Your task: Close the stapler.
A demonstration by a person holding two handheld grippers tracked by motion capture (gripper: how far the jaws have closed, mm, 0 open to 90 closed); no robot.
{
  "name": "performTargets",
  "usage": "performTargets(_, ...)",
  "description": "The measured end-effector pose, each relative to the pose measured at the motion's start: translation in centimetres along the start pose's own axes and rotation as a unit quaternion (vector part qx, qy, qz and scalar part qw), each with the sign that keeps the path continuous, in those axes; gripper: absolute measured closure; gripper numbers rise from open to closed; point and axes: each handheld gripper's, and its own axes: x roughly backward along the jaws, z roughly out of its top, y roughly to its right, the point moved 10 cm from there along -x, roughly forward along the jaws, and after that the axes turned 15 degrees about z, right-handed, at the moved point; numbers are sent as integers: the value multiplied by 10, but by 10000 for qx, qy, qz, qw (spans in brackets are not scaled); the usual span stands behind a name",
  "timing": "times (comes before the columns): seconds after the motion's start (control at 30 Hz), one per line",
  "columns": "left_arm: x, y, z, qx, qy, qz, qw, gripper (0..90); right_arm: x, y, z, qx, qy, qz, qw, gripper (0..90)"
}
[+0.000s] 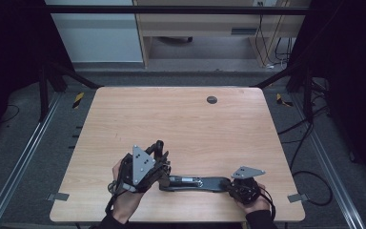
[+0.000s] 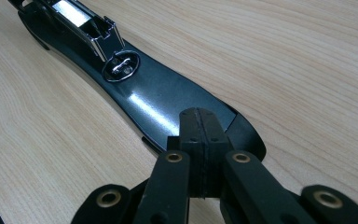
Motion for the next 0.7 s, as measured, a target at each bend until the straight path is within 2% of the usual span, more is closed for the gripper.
performTargets(0.7,-4,20,7,-325,119,118,9993,583,0,0,0,6,-5,-1,10000,900)
